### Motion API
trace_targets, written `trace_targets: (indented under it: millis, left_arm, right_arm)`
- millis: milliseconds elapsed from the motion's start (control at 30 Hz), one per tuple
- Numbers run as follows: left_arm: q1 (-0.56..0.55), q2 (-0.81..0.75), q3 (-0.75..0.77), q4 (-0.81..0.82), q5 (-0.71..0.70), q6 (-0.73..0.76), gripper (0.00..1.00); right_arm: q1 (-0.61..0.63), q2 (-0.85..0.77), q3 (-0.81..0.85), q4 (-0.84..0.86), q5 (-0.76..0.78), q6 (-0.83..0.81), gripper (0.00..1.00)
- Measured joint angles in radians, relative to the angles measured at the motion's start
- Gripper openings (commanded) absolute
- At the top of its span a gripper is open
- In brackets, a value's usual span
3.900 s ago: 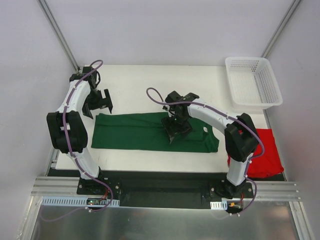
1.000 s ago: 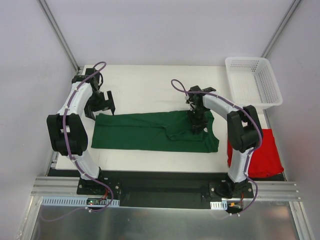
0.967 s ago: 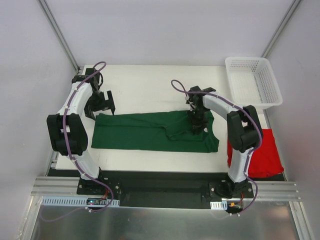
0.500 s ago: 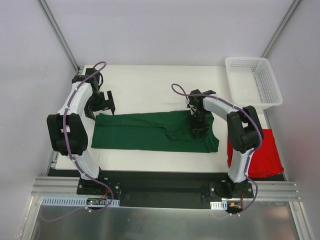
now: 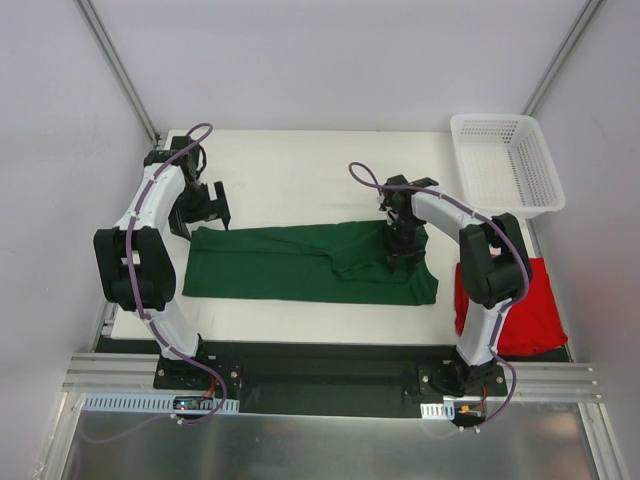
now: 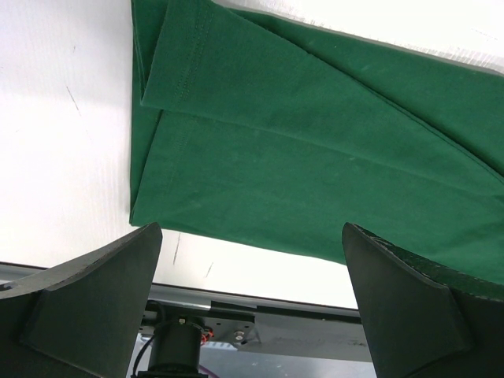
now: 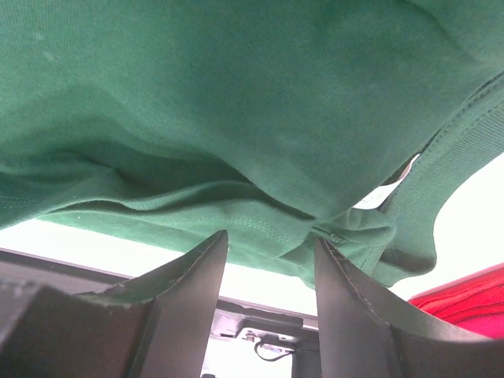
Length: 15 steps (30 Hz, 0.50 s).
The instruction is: Fold and stack the t-shirts
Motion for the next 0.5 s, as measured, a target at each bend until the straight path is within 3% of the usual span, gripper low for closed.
trace_targets:
  millis: [67, 400, 500]
  left_arm:
    - [0.0, 0.0, 0.0, 0.0, 0.0, 0.0, 0.99]
    - [0.0, 0.0, 0.0, 0.0, 0.0, 0.0, 0.99]
    - [0.0, 0.0, 0.0, 0.0, 0.0, 0.0, 0.99]
  right_arm:
    - [0.0, 0.0, 0.0, 0.002, 0.0, 0.0, 0.5]
    - [0.0, 0.001, -0.001, 0.009, -0.019, -0.002, 0.08]
    - [0.0, 0.001, -0.002, 0.013, -0.028, -0.002, 0.03]
